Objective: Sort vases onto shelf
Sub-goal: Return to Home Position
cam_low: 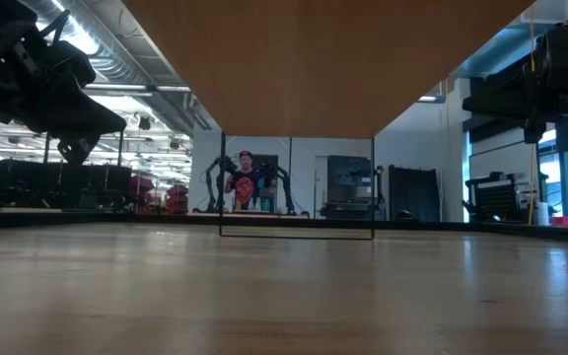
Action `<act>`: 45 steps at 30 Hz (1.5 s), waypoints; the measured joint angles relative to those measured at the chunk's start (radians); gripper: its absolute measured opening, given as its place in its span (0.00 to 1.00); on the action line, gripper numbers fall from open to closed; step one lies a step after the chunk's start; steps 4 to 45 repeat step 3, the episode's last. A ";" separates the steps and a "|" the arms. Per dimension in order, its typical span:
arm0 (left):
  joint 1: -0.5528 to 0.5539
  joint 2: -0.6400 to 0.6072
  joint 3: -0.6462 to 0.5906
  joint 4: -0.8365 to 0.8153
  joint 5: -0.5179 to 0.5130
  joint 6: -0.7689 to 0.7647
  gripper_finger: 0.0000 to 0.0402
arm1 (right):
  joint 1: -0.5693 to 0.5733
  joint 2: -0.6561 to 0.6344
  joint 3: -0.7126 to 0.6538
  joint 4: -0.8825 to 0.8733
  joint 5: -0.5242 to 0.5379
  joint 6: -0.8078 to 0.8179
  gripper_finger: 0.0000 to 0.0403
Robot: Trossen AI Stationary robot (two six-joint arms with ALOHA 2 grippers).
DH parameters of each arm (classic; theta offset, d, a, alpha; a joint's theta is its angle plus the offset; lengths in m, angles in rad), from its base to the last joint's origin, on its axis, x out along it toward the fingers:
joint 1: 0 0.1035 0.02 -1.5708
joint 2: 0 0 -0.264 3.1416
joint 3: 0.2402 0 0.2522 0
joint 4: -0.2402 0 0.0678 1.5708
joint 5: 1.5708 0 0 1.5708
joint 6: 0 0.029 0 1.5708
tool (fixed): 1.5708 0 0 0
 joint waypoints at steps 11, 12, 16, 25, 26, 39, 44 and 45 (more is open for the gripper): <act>0.000 0.000 0.000 0.000 0.000 0.000 0.01 | 0.000 0.000 0.000 0.000 0.000 0.000 0.01; 0.000 0.000 0.000 0.000 0.000 0.000 0.01 | 0.000 0.000 0.000 0.000 0.000 0.000 0.01; 0.000 0.000 0.000 0.000 0.000 0.000 0.01 | 0.000 0.000 0.000 0.000 0.000 0.000 0.01; 0.000 0.000 0.000 0.000 0.000 0.000 0.01 | 0.000 0.000 0.000 0.000 0.000 0.000 0.01; 0.000 0.000 0.000 0.000 0.000 0.000 0.01 | 0.000 0.000 0.000 0.000 0.000 0.000 0.01; 0.000 0.000 0.000 0.000 0.000 0.000 0.01 | 0.000 0.000 0.000 0.000 0.000 0.000 0.01; 0.000 0.000 0.000 0.000 0.000 0.000 0.01 | 0.000 0.000 0.000 0.000 0.000 0.000 0.01; 0.000 0.000 0.000 0.000 0.000 0.000 0.01 | 0.000 0.000 0.000 0.000 0.000 0.000 0.01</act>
